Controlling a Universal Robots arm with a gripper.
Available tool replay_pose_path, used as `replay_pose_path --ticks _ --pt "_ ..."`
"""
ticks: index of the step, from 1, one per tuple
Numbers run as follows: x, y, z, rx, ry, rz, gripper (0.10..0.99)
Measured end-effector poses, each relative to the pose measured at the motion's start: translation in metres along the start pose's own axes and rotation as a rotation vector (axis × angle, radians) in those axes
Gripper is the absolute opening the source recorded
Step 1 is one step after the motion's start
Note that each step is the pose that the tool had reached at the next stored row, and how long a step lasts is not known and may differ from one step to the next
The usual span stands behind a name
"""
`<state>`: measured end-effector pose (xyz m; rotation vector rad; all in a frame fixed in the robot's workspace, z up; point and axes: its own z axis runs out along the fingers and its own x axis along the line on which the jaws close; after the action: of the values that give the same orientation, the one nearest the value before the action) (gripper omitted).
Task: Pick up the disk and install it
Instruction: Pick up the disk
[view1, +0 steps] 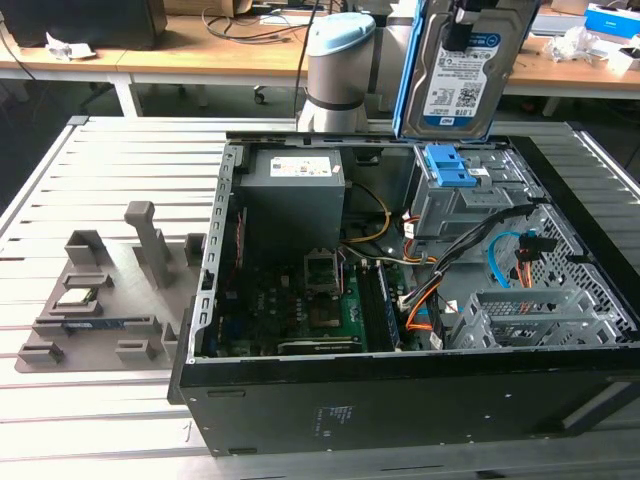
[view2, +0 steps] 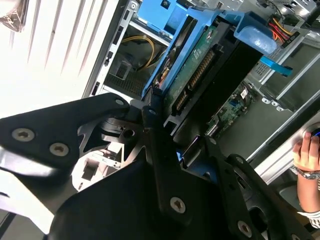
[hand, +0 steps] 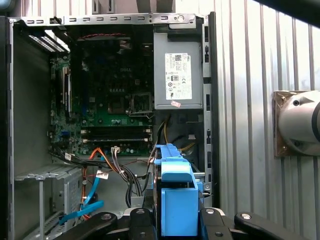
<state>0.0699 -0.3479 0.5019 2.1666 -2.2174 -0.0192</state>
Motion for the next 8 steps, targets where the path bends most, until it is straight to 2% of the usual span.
replay_pose_path --ticks 8 --pt "0.005 -0.0002 0.0014 0.0 0.0 0.0 0.365"
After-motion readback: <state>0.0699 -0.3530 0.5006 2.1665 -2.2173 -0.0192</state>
